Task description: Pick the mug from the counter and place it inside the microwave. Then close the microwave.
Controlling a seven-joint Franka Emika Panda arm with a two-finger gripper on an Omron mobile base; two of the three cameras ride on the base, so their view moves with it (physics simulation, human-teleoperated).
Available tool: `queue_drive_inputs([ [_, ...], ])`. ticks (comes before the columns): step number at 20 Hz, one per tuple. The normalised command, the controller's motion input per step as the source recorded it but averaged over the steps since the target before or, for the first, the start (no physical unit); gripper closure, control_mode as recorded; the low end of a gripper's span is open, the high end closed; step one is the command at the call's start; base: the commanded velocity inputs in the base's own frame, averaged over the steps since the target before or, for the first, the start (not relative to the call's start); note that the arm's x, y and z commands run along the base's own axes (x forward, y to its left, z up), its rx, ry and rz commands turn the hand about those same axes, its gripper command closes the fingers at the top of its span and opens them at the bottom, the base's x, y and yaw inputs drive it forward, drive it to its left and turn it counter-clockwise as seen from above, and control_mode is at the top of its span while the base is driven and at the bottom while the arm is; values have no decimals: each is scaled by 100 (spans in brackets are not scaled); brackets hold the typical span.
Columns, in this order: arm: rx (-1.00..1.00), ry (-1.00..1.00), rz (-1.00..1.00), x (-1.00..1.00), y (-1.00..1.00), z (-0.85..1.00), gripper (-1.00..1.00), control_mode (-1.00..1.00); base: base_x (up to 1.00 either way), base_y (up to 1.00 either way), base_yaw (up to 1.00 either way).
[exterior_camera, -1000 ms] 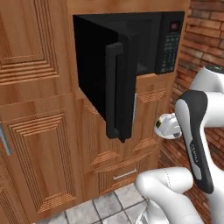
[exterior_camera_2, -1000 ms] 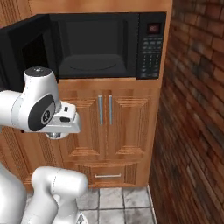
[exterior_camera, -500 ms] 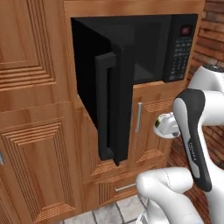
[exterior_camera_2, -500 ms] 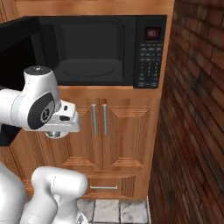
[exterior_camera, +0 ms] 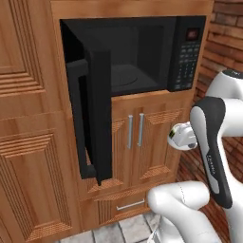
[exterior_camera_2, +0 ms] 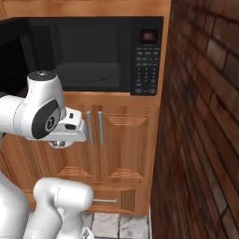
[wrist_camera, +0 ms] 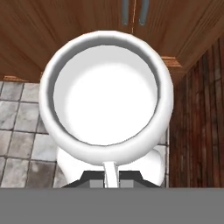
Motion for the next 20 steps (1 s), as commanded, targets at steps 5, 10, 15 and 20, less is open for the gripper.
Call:
queue_drive_inputs([
  [5, 0, 0, 0, 0, 0, 0, 100, 100, -4, 37, 18],
  [10, 0, 0, 0, 0, 0, 0, 100, 100, 0, 16, 14],
  [15, 0, 0, 0, 0, 0, 0, 100, 100, 23, 0, 2],
  [20, 0, 0, 0, 0, 0, 0, 100, 100, 23, -2, 0],
])
